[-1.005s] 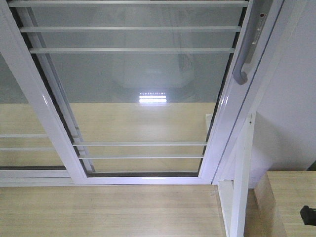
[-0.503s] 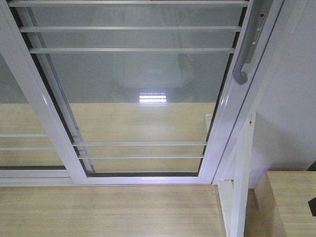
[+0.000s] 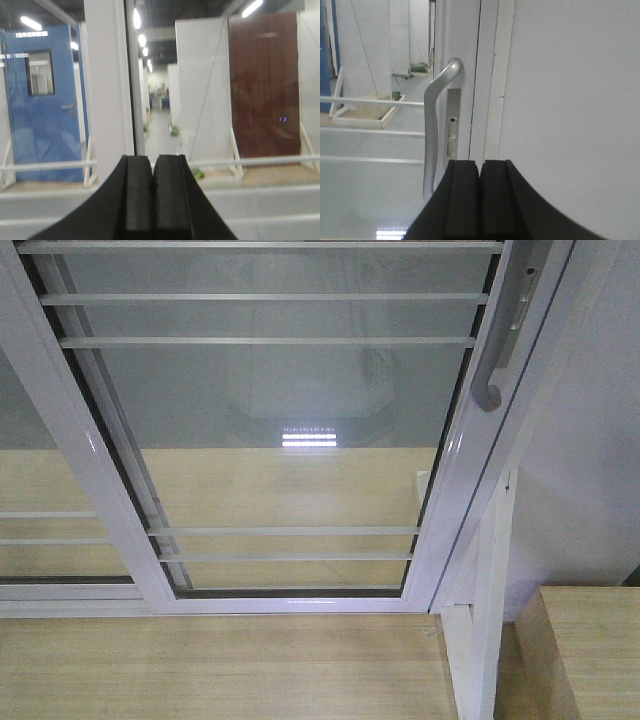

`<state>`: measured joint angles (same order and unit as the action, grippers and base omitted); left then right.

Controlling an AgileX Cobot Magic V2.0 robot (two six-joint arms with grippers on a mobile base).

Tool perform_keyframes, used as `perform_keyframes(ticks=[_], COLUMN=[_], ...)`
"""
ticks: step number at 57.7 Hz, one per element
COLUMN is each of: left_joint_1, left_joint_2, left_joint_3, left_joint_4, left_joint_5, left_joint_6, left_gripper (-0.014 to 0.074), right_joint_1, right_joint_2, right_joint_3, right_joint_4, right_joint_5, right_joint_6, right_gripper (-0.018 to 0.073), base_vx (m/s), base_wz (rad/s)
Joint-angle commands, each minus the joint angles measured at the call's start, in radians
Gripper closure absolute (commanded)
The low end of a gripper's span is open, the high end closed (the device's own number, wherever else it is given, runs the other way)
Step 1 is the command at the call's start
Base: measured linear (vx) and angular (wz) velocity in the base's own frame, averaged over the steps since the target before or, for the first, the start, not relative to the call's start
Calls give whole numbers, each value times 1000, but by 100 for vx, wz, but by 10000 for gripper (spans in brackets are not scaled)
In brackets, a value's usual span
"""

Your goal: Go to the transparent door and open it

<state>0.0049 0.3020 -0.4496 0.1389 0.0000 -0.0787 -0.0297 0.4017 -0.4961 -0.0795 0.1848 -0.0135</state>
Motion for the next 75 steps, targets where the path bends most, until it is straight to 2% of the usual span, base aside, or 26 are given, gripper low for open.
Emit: perform_keyframes(ticks=[1,13,18,25,33,41,49,55,60,75], left_joint_1=[-3,-3,-3,-3,-3,-3,-3,-3,-3,-3], left_joint_2=[108,277,315,341,352,352,352,352,352,352], left_joint_3=[-38,-38,-38,-38,-38,-38,-38,-38,-38,-38], left_joint_4=[1,0,0,0,0,0,0,0,0,0], left_joint_5=[-46,58,100,132,137,158,160,158,159,175], left_joint_6=[1,-11,-11,-10,-10,-10,-10,-10,-10,-10], left_gripper=[602,596,584,545,458,323,226,207,208,208], right_joint_1=[3,3,3,3,3,3,59,108,113,113], right_joint_2=[100,279,334,378,416,468,542,600,670,901], right_joint_3=[-36,-35,-35,-35,-35,-35,-36,-45,-75,-250], right_joint_4=[-8,-7,-9,-8,-8,79,87,72,87,79], right_joint_5=[-102,-100,-100,-100,-101,-115,-235,-351,-431,-468], right_joint_6=[-13,-13,-17,-17,-17,29,24,26,37,37], right_gripper=[567,559,526,424,258,141,131,132,137,137], base_vx=[0,0,0,0,0,0,0,0,0,0], base_wz=[0,0,0,0,0,0,0,0,0,0])
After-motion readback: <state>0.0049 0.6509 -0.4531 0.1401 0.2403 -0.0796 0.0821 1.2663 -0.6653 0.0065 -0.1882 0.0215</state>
